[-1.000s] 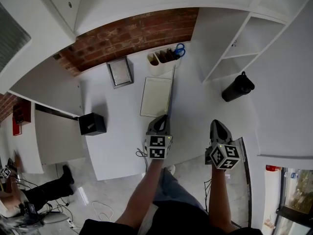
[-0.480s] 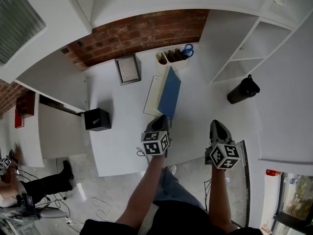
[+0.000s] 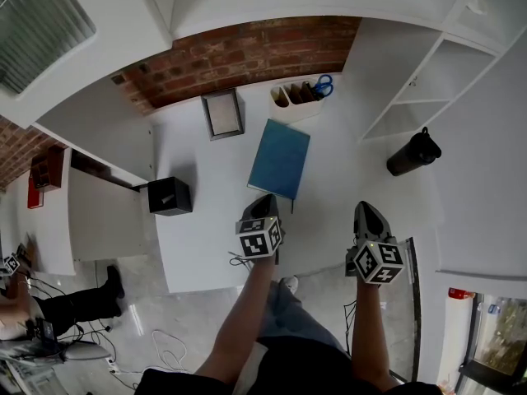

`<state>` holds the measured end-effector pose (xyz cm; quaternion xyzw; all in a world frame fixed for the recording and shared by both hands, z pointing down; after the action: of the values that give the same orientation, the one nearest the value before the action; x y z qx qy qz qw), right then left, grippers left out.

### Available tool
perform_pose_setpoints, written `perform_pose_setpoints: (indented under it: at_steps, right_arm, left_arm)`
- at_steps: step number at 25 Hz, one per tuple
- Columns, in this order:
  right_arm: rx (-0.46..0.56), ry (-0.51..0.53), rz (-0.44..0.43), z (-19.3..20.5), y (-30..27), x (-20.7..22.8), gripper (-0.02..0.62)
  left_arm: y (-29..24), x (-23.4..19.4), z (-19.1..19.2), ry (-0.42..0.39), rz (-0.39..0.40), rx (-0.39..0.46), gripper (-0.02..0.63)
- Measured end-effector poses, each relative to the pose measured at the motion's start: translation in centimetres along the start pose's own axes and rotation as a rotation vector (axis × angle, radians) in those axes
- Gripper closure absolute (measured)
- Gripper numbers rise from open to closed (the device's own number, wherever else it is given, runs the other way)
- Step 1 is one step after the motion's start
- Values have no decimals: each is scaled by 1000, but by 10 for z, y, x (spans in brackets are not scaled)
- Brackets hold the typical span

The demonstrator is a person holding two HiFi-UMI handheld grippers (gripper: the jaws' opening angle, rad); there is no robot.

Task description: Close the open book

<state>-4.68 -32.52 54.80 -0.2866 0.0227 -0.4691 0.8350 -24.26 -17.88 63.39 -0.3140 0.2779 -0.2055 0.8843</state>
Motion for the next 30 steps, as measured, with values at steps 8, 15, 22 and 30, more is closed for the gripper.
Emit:
perform_pose_setpoints:
  at_steps: [8,15,22,30]
  right_arm:
    - [57,-3,24,-15,12,-1,597]
    - [173,-14,67,-48,42,5,597]
    - [319,-7,120,-93,81,14,597]
    - [436,28,165,-130,122,20,597]
  left_arm:
    - [18,21,-31,-121,62,102,594]
    - [56,63,-88,-378,95,256,594]
    - [102,106,-140,-543,148,435,597]
    - [132,138,-164,-619,184,510,597]
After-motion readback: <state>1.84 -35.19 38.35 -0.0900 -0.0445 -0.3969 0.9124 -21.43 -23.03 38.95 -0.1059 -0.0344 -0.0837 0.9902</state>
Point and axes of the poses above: the fingertips, and each gripper's own axes: y backward along the fingers, x to its right, z out of its underside, the point moved 2 cm from there along y, backward along the fingers, and after that the axes turned 9 degrees about -x, right-handed, at the moved point
